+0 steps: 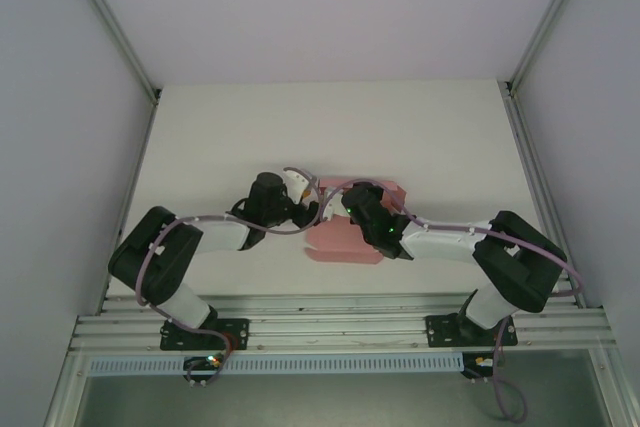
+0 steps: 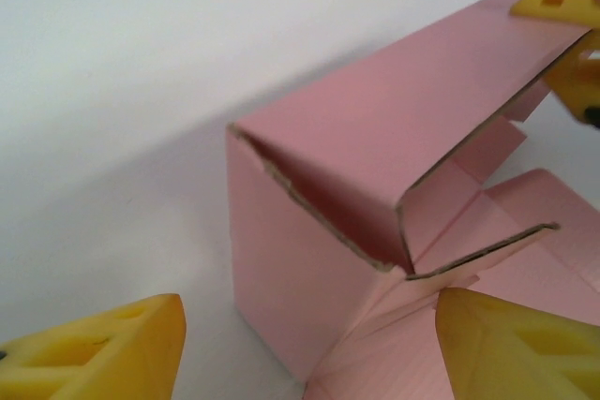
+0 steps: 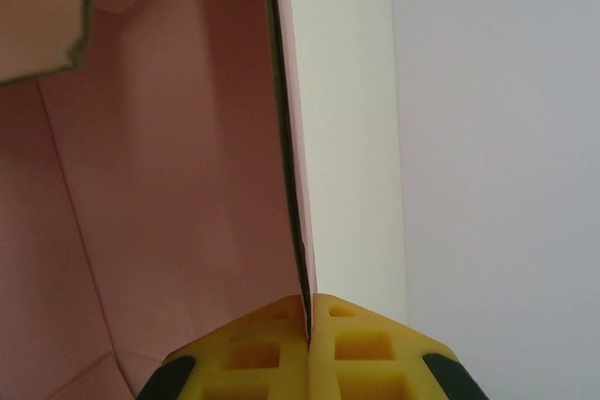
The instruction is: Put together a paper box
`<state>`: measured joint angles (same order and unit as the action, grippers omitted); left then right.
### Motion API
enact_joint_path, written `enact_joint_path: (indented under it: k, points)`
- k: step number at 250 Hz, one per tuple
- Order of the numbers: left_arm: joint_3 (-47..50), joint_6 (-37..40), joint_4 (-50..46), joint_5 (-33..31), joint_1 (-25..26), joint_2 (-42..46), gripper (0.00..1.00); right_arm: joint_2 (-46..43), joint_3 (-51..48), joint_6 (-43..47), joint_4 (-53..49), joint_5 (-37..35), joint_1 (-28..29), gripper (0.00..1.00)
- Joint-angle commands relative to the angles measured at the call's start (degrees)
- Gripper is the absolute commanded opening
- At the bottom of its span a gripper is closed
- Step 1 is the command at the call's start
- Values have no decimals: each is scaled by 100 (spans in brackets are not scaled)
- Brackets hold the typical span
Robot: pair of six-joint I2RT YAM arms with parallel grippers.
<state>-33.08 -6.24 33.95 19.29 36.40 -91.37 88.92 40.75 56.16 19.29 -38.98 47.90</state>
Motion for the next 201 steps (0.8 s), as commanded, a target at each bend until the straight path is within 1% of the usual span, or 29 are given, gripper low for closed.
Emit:
enact_joint_path:
  k: [1, 14, 29, 50, 73, 82, 92, 108, 120, 129, 143, 152, 162, 175, 188, 201]
  points:
    - [-99, -102, 501, -35, 49, -193, 69, -95, 11, -252, -246, 134, 53, 0]
    - [-185, -130, 478, -205, 49, -263, 62, -109, 30, -332, -297, 179, 48, 0]
    - [-275, -98, 504, -304, 52, -356, 60, -116, 36, -416, -359, 223, 50, 0]
    - [-299, -143, 627, -532, 80, -410, 47, -130, 45, -479, -417, 216, 53, 0]
    - [-152, -197, 830, -830, 114, -368, 43, -156, 34, -503, -462, 159, 51, 0]
    - [-64, -188, 916, -1056, 151, -338, 39, -165, 29, -554, -482, 138, 54, 0]
    - [6, -119, 931, -1284, 220, -296, 37, -186, 29, -629, -527, 141, 61, 0]
    - [66, -33, 847, -1923, 382, -217, 31, -226, 25, -774, -574, 124, 55, 0]
    - [108, 18, 823, -2410, 498, -180, 30, -232, 43, -858, -596, 85, 67, 0]
    - [144, 41, 857, -2591, 542, -172, 30, -234, 45, -898, -647, 91, 78, 0]
    - [215, 96, 987, -2556, 561, -191, 30, -235, 38, -946, -653, 139, 103, 0]
    - [252, 112, 1103, -2405, 545, -212, 32, -219, 45, -966, -670, 167, 106, 0]
    - [271, 177, 1186, -2104, 553, -224, 34, -182, 69, -1006, -696, 172, 101, 0]
    - [284, 209, 1265, -1683, 547, -212, 35, -122, 95, -971, -704, 146, 105, 0]
    - [323, 171, 1360, -1177, 525, -169, 36, -51, 82, -827, -542, 72, 104, 0]
    - [376, 141, 1383, -681, 440, -87, 40, -14, 26, -672, -343, 13, 97, 0]
